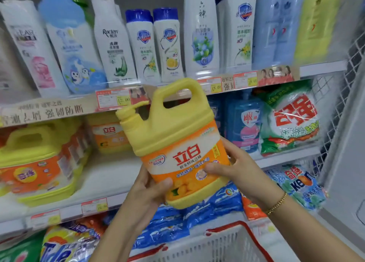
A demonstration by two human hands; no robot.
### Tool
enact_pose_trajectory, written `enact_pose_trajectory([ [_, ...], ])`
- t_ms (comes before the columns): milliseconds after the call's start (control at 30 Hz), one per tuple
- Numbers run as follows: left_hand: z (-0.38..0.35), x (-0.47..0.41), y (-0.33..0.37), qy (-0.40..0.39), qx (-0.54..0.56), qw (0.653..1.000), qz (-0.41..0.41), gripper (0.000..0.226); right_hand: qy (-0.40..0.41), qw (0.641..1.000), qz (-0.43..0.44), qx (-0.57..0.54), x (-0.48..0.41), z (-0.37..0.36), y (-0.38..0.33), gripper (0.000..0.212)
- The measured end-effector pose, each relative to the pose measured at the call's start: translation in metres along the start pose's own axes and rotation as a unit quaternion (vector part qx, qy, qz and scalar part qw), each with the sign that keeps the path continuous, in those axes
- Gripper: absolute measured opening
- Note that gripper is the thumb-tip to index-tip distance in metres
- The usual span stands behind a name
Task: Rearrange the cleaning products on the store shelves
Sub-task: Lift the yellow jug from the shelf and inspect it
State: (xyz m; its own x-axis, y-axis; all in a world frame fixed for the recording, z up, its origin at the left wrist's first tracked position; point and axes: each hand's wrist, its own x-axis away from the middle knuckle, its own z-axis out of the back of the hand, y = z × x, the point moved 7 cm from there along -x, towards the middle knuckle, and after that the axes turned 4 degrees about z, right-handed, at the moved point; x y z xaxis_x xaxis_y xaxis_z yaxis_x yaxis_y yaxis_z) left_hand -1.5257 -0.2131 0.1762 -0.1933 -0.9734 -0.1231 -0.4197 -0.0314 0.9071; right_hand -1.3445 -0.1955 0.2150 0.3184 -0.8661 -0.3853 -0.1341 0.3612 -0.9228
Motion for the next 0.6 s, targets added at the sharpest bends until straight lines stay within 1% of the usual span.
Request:
enact_pose_trajectory([
  [67, 0.000, 0.002, -0.007, 0.013, 0.021, 1.000, 0.010, 0.101, 0.013, 1.000, -0.021, 0.003, 0.001, -0.001, 0.007, 0.073],
  [133, -0.001, 0.004, -0.008, 0.017, 0.050, 0.999, 0.011, 0.100, 0.049, 0.998, -0.016, 0.027, -0.002, -0.002, 0.011, 0.076],
  [200, -0.001, 0.005, -0.007, 0.023, 0.078, 0.997, 0.007, 0.102, 0.097, 0.991, 0.029, 0.089, -0.003, -0.005, 0.007, 0.079],
  [233, 0.000, 0.006, -0.004, 0.036, 0.093, 0.995, -0.001, 0.102, 0.114, 0.981, 0.069, 0.138, -0.001, -0.010, 0.003, 0.080],
  [267, 0.002, 0.007, 0.000, 0.050, 0.108, 0.993, -0.012, 0.102, 0.113, 0.965, 0.116, 0.204, 0.003, -0.019, -0.004, 0.082],
  [300, 0.003, 0.008, 0.006, 0.059, 0.120, 0.991, -0.025, 0.101, 0.094, 0.939, 0.172, 0.282, 0.008, -0.032, -0.009, 0.086],
  [333, 0.004, 0.010, 0.013, 0.060, 0.131, 0.989, -0.041, 0.098, 0.061, 0.900, 0.227, 0.367, 0.014, -0.049, -0.010, 0.092],
  [400, 0.004, 0.015, 0.028, 0.054, 0.154, 0.984, -0.065, 0.094, 0.006, 0.804, 0.316, 0.504, 0.024, -0.079, -0.005, 0.100],
  [433, 0.004, 0.019, 0.035, 0.052, 0.162, 0.983, -0.072, 0.094, 0.004, 0.766, 0.351, 0.539, 0.024, -0.088, -0.001, 0.100],
  [467, 0.004, 0.023, 0.040, 0.048, 0.165, 0.982, -0.077, 0.094, 0.022, 0.742, 0.383, 0.550, 0.024, -0.093, -0.003, 0.093],
  [500, 0.002, 0.027, 0.044, 0.039, 0.165, 0.982, -0.081, 0.093, 0.052, 0.725, 0.415, 0.547, 0.022, -0.096, -0.009, 0.082],
  [567, -0.004, 0.034, 0.049, 0.008, 0.165, 0.983, -0.078, 0.092, 0.106, 0.694, 0.471, 0.534, 0.022, -0.096, -0.022, 0.060],
  [600, -0.006, 0.036, 0.050, -0.007, 0.162, 0.984, -0.073, 0.093, 0.121, 0.684, 0.490, 0.527, 0.022, -0.095, -0.028, 0.053],
])
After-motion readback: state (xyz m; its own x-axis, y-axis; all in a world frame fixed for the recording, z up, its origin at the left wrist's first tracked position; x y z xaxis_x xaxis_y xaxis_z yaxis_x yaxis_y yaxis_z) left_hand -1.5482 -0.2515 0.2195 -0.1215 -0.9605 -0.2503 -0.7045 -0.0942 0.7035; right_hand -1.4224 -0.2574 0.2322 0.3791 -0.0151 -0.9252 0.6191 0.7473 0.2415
